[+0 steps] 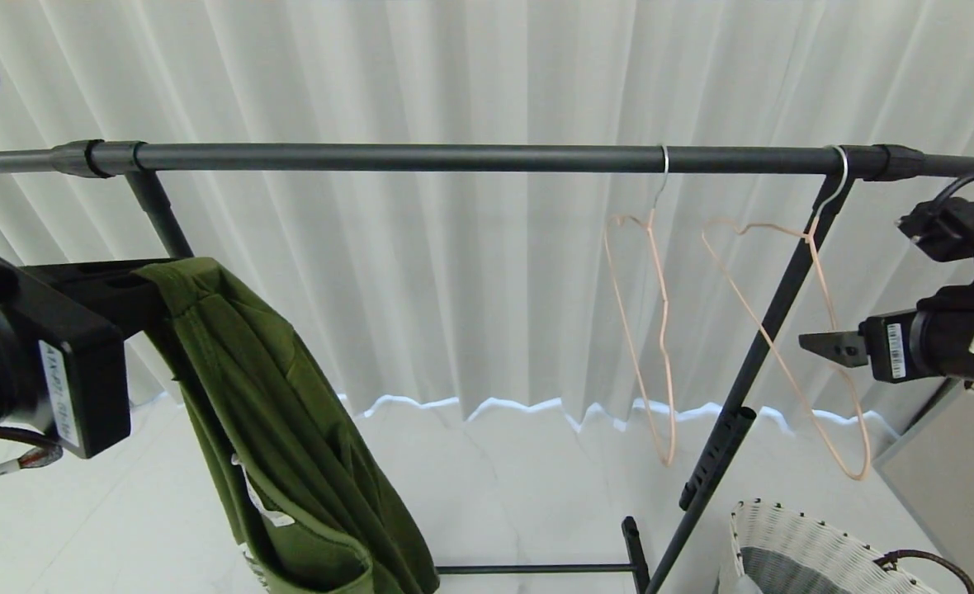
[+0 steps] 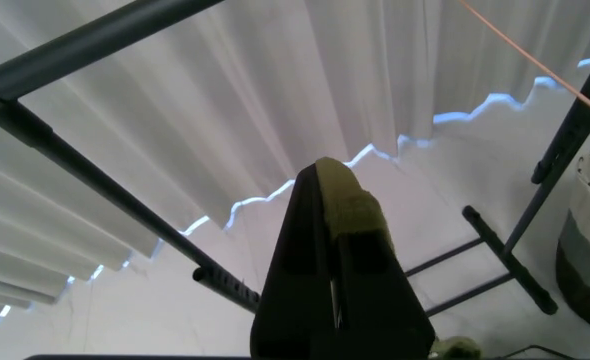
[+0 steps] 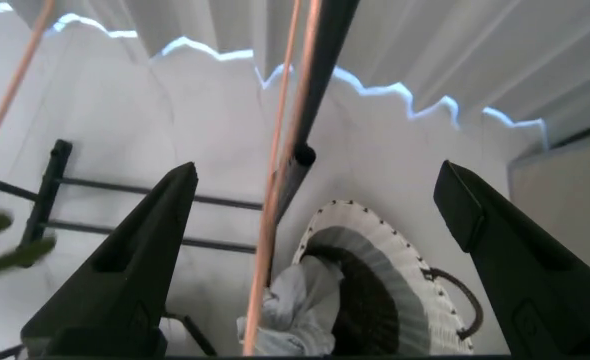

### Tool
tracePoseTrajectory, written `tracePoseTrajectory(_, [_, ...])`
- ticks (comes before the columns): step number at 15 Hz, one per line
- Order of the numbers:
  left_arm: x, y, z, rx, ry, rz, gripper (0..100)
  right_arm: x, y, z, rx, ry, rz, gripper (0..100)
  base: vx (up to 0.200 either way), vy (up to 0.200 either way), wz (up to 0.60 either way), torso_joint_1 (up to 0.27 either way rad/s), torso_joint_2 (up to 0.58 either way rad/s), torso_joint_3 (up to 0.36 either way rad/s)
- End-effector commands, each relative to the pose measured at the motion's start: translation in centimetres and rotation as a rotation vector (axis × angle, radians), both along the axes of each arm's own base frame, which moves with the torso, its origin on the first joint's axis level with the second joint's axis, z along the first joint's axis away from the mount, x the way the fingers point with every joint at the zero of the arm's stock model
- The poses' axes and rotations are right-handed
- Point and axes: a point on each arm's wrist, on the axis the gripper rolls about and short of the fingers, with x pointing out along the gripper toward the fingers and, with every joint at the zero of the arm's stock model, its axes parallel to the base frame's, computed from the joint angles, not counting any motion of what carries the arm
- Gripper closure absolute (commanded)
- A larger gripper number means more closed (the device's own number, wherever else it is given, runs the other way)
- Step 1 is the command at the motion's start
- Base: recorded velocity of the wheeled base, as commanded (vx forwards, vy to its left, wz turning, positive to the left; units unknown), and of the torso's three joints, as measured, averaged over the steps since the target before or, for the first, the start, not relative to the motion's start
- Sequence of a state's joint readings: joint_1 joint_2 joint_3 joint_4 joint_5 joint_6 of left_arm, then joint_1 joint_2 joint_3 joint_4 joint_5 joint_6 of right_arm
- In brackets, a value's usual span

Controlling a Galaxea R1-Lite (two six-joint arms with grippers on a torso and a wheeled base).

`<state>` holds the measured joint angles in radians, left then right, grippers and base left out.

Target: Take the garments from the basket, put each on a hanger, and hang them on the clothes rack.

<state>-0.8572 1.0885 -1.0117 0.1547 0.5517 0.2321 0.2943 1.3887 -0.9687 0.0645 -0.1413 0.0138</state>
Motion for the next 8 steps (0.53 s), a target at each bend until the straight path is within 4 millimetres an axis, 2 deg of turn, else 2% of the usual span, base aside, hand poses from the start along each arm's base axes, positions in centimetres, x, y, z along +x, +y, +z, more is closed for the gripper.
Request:
tracePoseTrajectory(1, [0.1,-0.1,0.0,0.003,0.002,0.0,100,2.3,0.6,-2.0,-0.019,0.064,-0.033,0,0.0,0.0,0.0,0.0,0.0,0.0])
tracePoseTrajectory(5, [0.1,-0.1,0.0,0.002,0.002,0.0,100,3.7,1.0,-3.2,-0.005,0.091,-0.109,0,0.0,0.0,0.0,0.0,0.0,0.0])
tracePoseTrajectory(8, [0.1,-0.1,-0.1,0.003,0.003,0.0,100,4.1,1.2,-3.2,0.025,0.076,-0.119,0,0.0,0.0,0.0,0.0,0.0,0.0])
